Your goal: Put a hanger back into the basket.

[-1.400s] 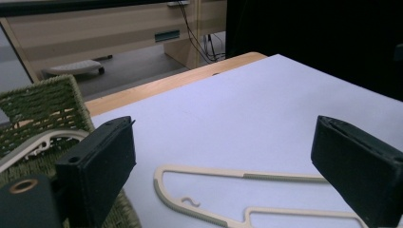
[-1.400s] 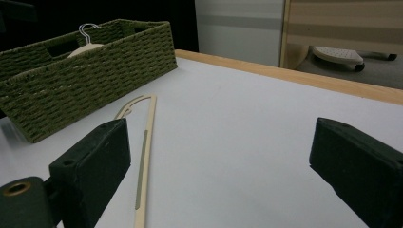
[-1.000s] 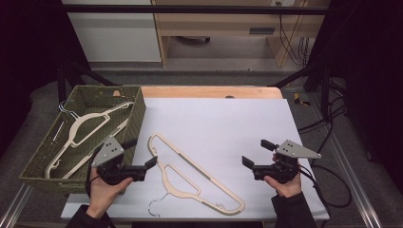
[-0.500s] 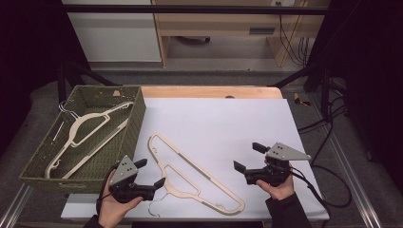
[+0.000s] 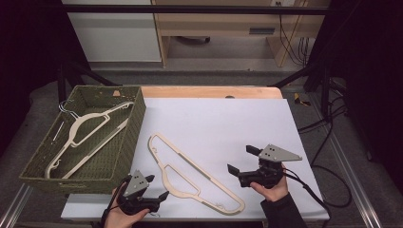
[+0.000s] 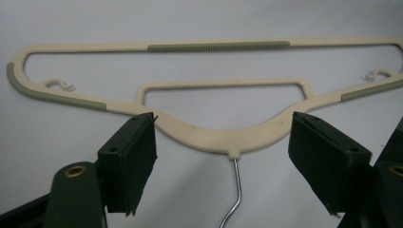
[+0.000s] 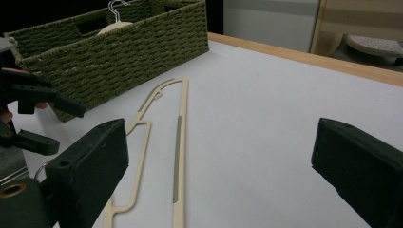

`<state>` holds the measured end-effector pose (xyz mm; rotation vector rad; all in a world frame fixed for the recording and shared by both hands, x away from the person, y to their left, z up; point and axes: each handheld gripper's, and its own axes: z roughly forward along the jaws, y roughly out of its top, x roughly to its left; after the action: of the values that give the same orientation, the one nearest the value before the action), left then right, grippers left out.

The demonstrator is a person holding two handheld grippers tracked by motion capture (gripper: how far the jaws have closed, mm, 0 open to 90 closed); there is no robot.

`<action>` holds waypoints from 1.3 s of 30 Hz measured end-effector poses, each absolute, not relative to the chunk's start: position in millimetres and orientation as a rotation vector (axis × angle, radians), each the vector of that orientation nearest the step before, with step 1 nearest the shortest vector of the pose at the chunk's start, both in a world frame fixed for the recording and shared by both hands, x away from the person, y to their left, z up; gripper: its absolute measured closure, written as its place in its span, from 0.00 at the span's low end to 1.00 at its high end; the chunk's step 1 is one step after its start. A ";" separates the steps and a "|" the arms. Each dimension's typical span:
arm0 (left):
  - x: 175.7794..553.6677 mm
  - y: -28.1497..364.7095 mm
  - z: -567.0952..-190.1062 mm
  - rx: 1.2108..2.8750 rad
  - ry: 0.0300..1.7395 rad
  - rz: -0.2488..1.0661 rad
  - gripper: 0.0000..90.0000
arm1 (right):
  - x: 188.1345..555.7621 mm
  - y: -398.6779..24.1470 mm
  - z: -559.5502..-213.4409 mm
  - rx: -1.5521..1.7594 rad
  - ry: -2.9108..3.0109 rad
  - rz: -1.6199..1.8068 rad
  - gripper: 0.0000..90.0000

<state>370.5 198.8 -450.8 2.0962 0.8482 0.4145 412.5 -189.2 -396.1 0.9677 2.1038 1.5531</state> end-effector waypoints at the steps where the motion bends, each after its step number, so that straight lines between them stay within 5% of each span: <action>1: 370.4 198.0 -452.7 2.104 0.853 0.404 0.30 | 412.3 -188.6 -396.3 0.966 2.106 1.550 0.06; 22: 367.4 183.8 -473.5 2.230 0.953 0.339 0.80 | 412.1 -176.9 -400.9 0.943 2.153 1.519 0.06; 39: 366.5 177.2 -472.6 2.249 0.999 0.363 0.92 | 412.3 -161.0 -406.0 0.924 2.201 1.512 0.06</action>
<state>366.5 177.2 -472.6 2.2490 0.9986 0.3627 412.3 -161.0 -406.0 0.9244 2.2013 1.5123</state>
